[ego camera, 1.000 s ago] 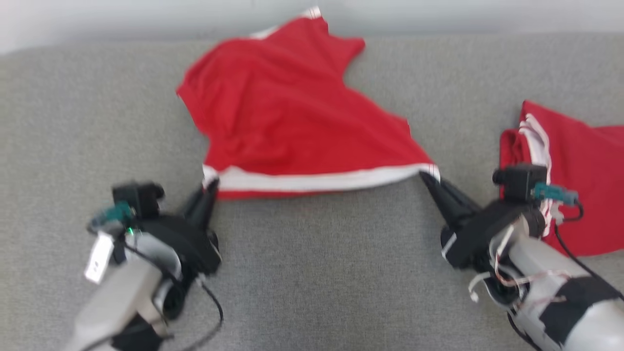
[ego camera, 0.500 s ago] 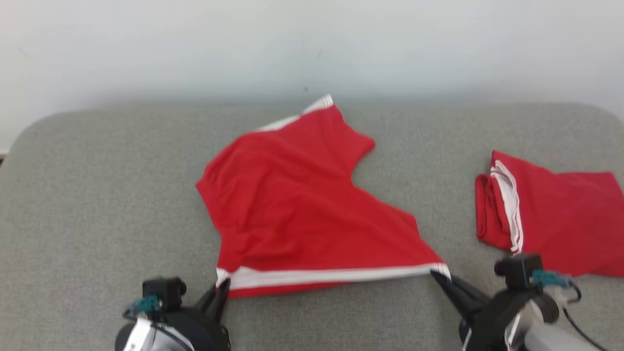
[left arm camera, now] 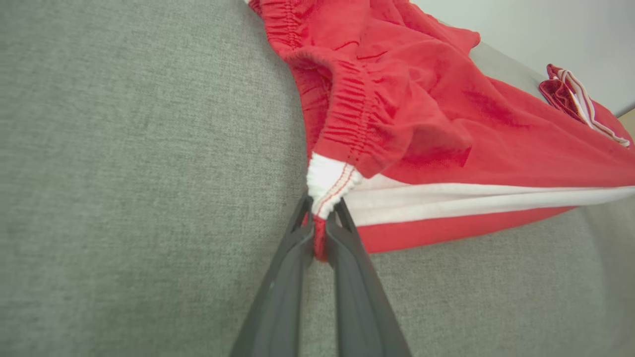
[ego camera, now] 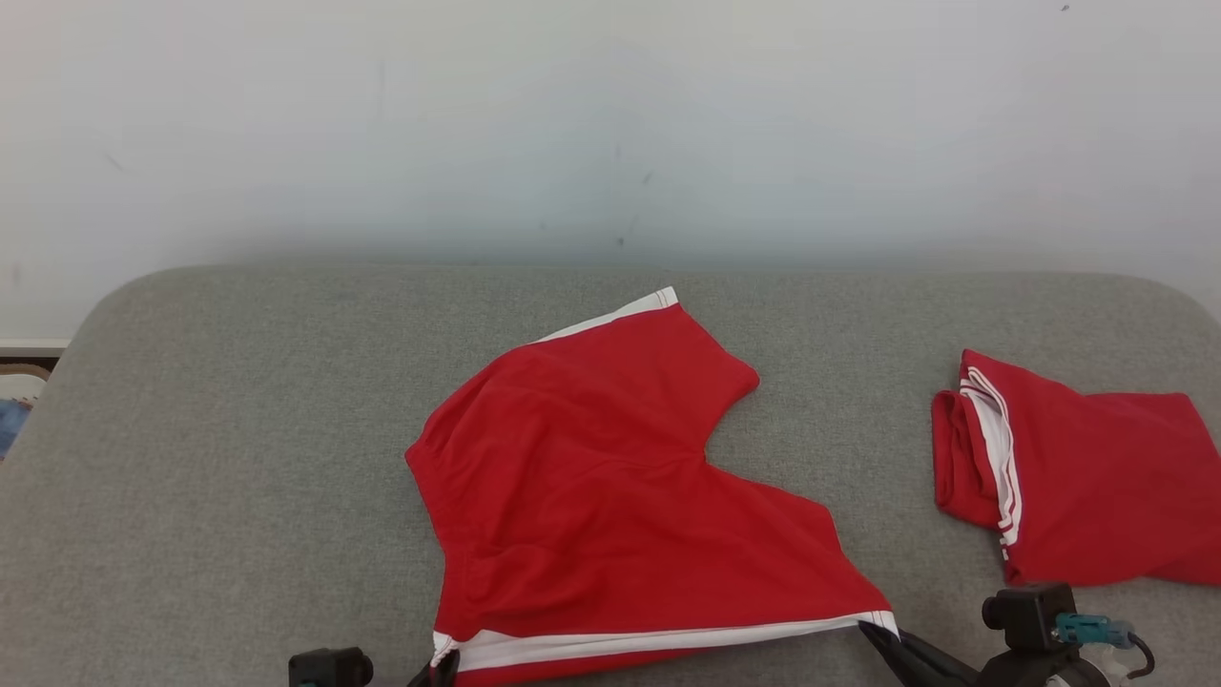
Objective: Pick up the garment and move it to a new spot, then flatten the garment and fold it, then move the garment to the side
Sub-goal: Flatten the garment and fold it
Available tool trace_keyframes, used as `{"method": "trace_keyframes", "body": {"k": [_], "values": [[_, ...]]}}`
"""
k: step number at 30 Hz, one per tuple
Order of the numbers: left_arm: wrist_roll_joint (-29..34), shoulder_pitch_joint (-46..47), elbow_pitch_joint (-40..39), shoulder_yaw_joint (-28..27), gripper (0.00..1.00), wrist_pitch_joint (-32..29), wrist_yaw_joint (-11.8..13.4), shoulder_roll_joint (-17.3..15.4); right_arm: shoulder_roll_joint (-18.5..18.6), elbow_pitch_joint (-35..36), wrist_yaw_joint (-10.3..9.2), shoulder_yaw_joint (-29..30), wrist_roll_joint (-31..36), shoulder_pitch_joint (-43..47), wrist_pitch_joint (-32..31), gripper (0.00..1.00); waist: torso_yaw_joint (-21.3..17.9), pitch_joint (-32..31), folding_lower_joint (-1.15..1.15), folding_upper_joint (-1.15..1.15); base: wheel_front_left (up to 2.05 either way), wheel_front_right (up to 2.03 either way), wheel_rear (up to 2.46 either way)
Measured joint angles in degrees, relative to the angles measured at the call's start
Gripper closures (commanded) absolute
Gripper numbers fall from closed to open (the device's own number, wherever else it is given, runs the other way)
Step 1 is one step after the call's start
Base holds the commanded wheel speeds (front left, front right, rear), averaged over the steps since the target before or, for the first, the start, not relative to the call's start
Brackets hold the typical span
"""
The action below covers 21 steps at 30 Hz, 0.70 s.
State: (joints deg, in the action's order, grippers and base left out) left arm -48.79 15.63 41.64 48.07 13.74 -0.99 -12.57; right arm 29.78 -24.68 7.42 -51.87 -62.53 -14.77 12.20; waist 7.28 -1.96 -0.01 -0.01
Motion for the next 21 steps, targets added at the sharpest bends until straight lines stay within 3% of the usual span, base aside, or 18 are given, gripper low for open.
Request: {"method": "trace_keyframes", "body": {"k": [4,5,6,15,16,17,18,19,21], "values": [[-0.05,-0.05,-1.32,-0.59,1.0,0.0,0.33,-0.31,0.04,-0.13,-0.4,-0.62,0.44,0.07,0.0,1.0,0.19,0.0,0.0,0.0,0.0,0.0,0.0],[-0.05,-0.05,-1.69,-0.58,0.93,0.0,0.55,-0.38,0.01,-0.37,-0.45,-0.71,0.52,0.08,-0.03,1.0,0.26,0.07,0.0,0.0,0.0,0.0,0.0],[-0.05,-0.05,-1.79,-0.6,1.0,0.01,0.55,-0.44,-0.02,-0.45,-0.7,-0.93,0.68,0.08,-0.05,1.0,0.28,0.1,0.0,0.01,0.0,0.0,0.0],[-0.09,-0.58,-2.58,-0.74,1.0,0.01,1.07,-0.89,-0.42,-1.2,-2.23,-1.58,1.66,0.08,-0.3,1.0,-0.15,0.2,0.0,0.01,0.0,0.0,0.0],[-0.09,-0.76,-2.57,-0.67,0.85,-0.02,1.2,-0.86,-0.48,-1.34,-2.38,-1.58,1.64,0.09,-0.64,1.0,-0.2,0.21,0.0,0.01,0.0,0.0,0.0],[-0.09,-0.96,-2.58,-0.45,0.51,-0.02,1.35,-0.87,-0.55,-1.46,-2.4,-1.57,1.63,0.1,-0.63,0.65,-0.26,0.2,0.0,0.01,0.0,0.0,0.0],[-0.09,-1.19,-2.65,-0.56,0.0,-0.01,1.64,-0.83,-0.58,-1.47,-2.4,-1.57,1.63,0.1,-0.6,0.13,-0.3,0.18,0.01,0.01,0.0,0.0,0.0],[-0.1,-1.35,-2.69,-0.77,0.0,0.0,1.74,-0.87,-0.64,-1.48,-2.38,-1.57,1.63,0.08,-0.62,0.0,-0.36,0.13,0.01,0.01,0.0,0.0,0.0],[-0.1,-1.51,-2.89,-0.9,0.0,-0.01,2.22,-1.45,-0.63,-1.51,-2.38,-0.78,0.83,0.23,-0.59,0.0,-0.5,-0.03,0.0,0.01,0.0,0.0,0.0]]}}
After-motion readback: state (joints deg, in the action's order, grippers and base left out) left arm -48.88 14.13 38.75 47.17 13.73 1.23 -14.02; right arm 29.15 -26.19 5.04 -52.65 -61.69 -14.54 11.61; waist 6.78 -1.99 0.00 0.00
